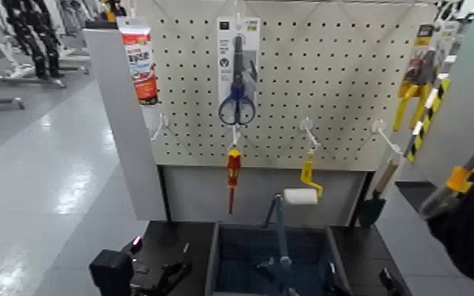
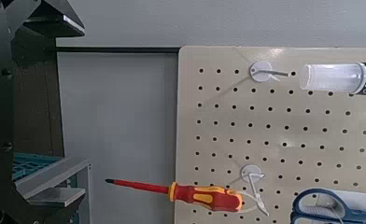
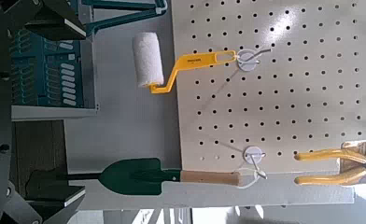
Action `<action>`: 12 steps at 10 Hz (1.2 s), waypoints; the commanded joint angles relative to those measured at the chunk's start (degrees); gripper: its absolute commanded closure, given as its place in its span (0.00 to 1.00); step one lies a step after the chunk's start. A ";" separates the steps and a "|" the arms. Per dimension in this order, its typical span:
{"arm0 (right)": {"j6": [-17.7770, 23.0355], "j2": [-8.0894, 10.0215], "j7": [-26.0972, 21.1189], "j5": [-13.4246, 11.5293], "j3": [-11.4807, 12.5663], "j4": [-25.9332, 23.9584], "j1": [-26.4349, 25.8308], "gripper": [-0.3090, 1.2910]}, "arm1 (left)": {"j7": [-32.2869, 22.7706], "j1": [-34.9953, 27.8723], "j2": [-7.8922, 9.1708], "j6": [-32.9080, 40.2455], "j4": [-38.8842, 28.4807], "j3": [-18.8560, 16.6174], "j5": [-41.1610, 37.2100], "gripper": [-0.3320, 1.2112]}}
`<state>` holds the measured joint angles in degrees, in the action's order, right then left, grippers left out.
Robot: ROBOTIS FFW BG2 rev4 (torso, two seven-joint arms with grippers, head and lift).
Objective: Put the red screwdriver into the crate.
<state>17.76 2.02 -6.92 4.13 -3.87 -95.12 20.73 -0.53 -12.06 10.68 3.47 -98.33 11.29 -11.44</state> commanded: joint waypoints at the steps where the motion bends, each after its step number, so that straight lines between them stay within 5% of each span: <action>1: -0.09 0.09 -0.11 0.00 -0.09 0.02 -0.16 0.28 | 0.17 0.46 0.13 -0.75 0.25 0.31 0.01 0.28; 12: -0.27 0.09 -0.11 0.35 -0.44 0.37 -0.34 0.27 | 16.43 15.40 -1.80 -11.29 4.99 1.02 0.19 0.28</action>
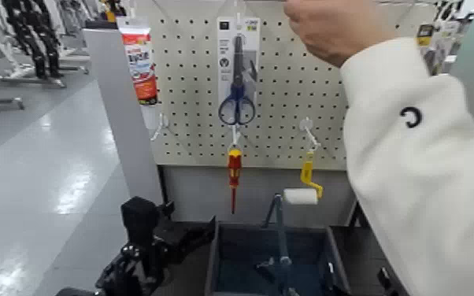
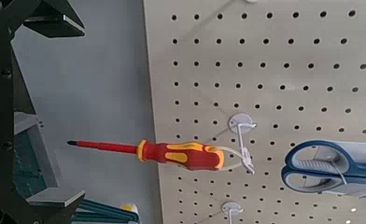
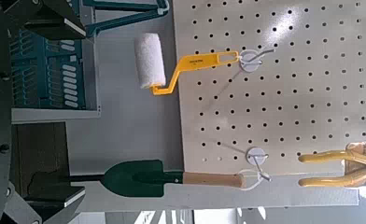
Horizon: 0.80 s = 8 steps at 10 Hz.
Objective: Put the red screwdriver into the crate.
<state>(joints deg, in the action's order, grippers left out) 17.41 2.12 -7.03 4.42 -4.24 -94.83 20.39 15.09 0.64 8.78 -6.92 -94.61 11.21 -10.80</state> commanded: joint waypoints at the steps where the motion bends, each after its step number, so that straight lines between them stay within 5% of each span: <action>1: -0.01 -0.01 0.00 0.07 -0.16 0.09 -0.09 0.27 | 1.79 4.81 0.62 -1.52 2.32 2.24 -0.71 0.28; 8: 0.08 -0.10 0.00 0.24 -0.33 0.17 -0.35 0.27 | 9.87 16.06 2.20 -6.44 7.25 5.67 -2.03 0.28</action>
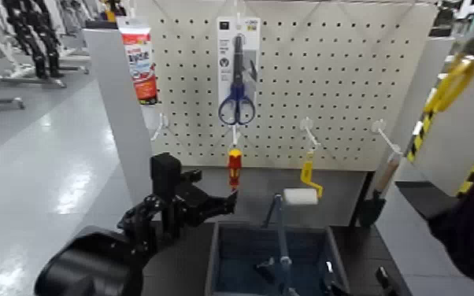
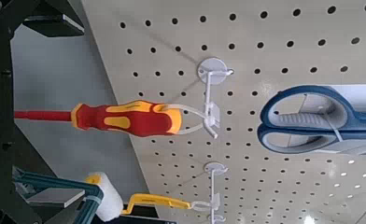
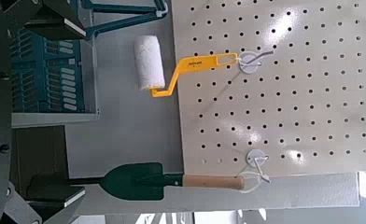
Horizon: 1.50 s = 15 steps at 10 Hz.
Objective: Put the red screwdriver into the crate.
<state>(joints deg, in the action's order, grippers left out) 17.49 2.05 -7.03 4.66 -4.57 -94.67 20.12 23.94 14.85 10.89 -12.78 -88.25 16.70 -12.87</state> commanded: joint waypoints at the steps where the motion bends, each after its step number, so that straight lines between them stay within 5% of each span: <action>1: 0.00 -0.03 0.00 0.00 -0.09 0.01 -0.08 0.27 | 2.16 2.90 0.18 -0.93 1.68 0.27 -0.05 0.28; 15: 0.44 -0.03 0.17 0.35 -0.44 0.36 -0.61 0.28 | 16.84 16.17 0.45 1.79 18.47 4.66 -4.26 0.30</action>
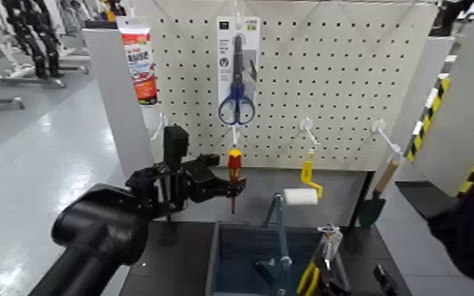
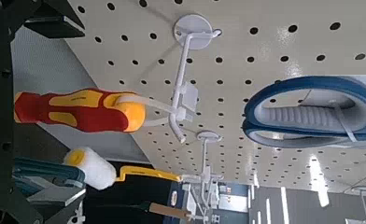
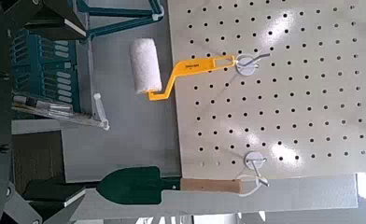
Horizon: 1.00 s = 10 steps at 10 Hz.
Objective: Put the red screwdriver into the crate.
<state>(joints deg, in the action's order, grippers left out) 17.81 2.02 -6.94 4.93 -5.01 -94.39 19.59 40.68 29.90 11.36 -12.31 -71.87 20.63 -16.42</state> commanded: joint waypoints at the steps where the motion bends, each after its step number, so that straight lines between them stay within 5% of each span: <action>1: 0.21 0.09 0.09 0.08 -0.09 0.08 -0.16 0.28 | 0.27 1.83 -0.11 2.82 3.85 1.61 -1.95 0.33; 2: 0.29 0.09 0.09 0.17 -0.09 0.26 -0.25 0.28 | 0.54 2.27 -0.28 3.43 4.99 2.31 -3.09 0.44; 3: 0.56 0.09 0.00 0.26 -0.09 0.26 -0.25 0.28 | 0.45 2.35 -0.46 3.34 5.34 2.66 -3.36 0.67; 5: 0.82 0.17 0.09 0.34 -0.09 0.43 -0.25 0.28 | -0.25 2.53 -0.55 3.96 6.66 3.10 -4.76 0.85; 10: 1.00 0.17 0.09 0.43 0.08 0.43 -0.25 0.28 | -1.04 3.41 -0.72 6.51 8.59 3.72 -5.55 0.96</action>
<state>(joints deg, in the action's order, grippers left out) 18.81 2.23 -6.85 5.36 -4.97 -93.95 19.25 39.63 33.47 10.64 -5.91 -63.07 24.37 -21.84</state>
